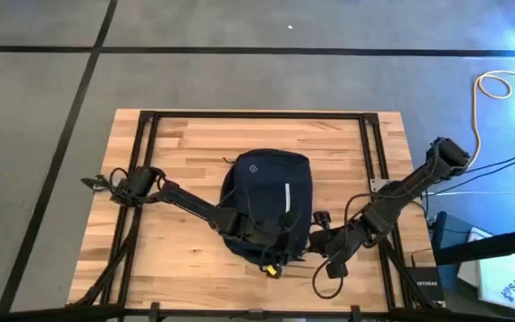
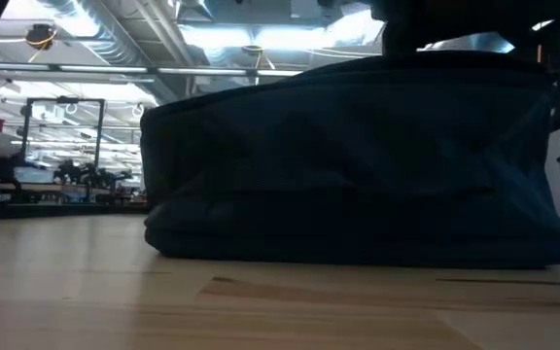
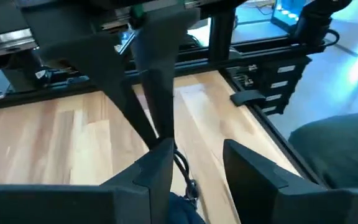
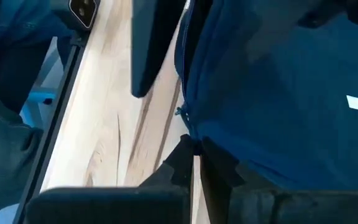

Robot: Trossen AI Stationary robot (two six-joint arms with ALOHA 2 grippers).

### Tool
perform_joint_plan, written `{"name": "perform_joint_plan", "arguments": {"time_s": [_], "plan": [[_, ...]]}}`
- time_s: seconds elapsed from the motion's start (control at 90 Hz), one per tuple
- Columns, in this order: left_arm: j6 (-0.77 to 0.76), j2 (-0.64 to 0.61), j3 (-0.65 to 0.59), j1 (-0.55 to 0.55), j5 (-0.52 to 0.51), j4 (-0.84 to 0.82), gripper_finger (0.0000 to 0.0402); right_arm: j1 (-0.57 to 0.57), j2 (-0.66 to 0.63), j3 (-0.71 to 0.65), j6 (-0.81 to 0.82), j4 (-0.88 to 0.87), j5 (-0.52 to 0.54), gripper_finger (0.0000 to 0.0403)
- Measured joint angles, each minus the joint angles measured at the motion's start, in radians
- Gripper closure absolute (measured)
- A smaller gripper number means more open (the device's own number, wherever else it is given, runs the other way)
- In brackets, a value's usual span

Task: Unpack backpack
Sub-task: Close the blue backpack

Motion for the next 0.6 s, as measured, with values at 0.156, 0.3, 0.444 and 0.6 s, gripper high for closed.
{"name": "perform_joint_plan", "arguments": {"time_s": [0.156,0.3,0.444,0.6], "plan": [[-0.058,0.0,0.0,-0.003,-0.1,-0.013,0.0276,0.0,0.0,0.0,-0.001,0.013,0.017,0.0403],[-0.115,0.0,0.0,-0.004,-0.131,-0.044,0.0276,0.0,0.0,0.018,-0.003,0.009,0.016,0.0403],[-0.116,0.0,0.0,-0.012,-0.107,-0.016,0.0276,0.0,0.0,0.046,-0.01,-0.017,0.019,0.0403],[-0.116,-0.001,0.009,-0.024,-0.1,-0.001,0.0276,0.0,0.0,0.051,-0.024,-0.016,0.024,0.0403]]}}
